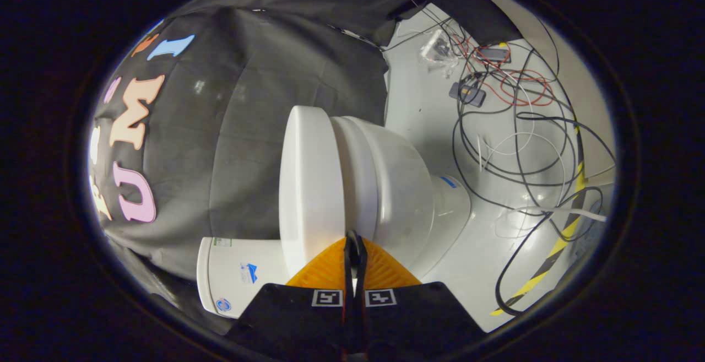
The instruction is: Open the toilet lid.
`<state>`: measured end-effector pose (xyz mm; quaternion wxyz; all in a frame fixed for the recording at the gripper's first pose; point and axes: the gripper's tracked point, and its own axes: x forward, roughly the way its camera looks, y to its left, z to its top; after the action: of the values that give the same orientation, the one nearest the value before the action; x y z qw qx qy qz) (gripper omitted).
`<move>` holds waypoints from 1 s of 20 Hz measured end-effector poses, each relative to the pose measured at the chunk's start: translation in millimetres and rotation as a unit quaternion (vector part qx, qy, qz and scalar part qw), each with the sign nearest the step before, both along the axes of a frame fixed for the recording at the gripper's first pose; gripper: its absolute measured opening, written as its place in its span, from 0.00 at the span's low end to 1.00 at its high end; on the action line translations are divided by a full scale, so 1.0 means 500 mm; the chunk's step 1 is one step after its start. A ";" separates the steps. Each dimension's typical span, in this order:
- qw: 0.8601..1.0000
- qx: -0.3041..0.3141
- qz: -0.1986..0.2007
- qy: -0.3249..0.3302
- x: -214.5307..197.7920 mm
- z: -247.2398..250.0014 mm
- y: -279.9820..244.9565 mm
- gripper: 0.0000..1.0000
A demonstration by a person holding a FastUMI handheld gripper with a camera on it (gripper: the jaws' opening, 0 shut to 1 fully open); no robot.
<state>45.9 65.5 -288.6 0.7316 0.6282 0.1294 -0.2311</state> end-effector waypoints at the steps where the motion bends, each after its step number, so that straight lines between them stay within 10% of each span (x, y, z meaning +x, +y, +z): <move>1: 1.000 -0.009 0.002 0.004 0.001 0.010 0.005 0.01; 20: 0.990 -0.134 0.041 -0.024 0.017 0.217 0.048 0.01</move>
<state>54.2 89.4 -180.2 0.8209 0.5239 0.1054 -0.2013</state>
